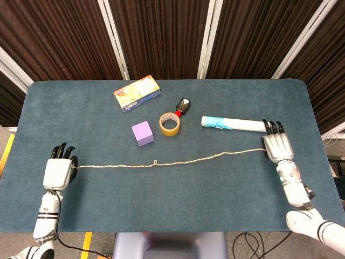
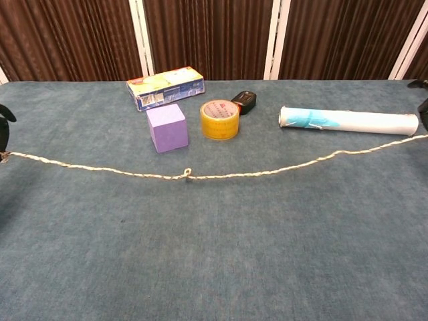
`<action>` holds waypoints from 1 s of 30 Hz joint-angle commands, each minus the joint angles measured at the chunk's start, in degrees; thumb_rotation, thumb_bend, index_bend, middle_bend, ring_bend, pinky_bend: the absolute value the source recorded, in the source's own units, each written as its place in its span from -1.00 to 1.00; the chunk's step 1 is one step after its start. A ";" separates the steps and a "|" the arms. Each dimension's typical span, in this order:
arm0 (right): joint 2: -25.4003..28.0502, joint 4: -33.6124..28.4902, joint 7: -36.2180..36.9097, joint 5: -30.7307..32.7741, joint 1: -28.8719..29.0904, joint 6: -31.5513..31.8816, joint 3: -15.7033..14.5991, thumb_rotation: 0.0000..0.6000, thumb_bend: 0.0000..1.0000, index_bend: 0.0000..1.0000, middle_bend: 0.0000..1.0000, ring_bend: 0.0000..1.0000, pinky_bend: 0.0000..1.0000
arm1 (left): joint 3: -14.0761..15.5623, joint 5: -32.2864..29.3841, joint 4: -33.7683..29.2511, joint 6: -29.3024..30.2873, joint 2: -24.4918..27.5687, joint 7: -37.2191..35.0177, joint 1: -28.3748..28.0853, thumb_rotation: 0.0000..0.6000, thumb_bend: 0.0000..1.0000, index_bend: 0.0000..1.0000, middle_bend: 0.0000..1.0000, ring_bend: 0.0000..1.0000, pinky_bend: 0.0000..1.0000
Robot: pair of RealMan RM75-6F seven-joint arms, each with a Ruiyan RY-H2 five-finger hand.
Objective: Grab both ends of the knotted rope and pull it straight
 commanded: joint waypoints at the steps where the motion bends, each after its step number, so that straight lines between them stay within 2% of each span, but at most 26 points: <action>1: 0.46 1.19 1.06 0.21 -0.69 -0.32 0.03 1.00 0.31 0.52 -0.80 -1.00 -1.00 | 0.33 0.00 0.62 -0.18 0.21 -0.98 0.59 1.00 0.01 0.37 -0.57 -0.80 -0.66; 19: -0.78 6.64 4.49 -0.45 -1.89 -2.85 -0.20 1.00 0.31 0.52 -0.80 -1.00 -1.00 | 1.54 0.22 3.61 -4.10 -1.00 -3.08 1.16 1.00 0.02 0.35 -0.57 -0.80 -0.66; 27: -2.25 8.15 4.75 -1.35 -2.19 -3.42 -0.68 1.00 0.31 0.49 -0.80 -1.00 -1.00 | 1.65 0.53 6.69 -6.28 -2.83 -3.91 0.44 1.00 0.01 0.17 -0.57 -0.80 -0.66; 30: -2.69 8.72 4.84 -1.42 -2.33 -3.81 -0.77 1.00 0.31 0.38 -0.80 -1.00 -1.00 | 1.75 0.63 7.65 -6.96 -3.47 -4.04 0.23 1.00 0.01 0.07 -0.58 -0.80 -0.66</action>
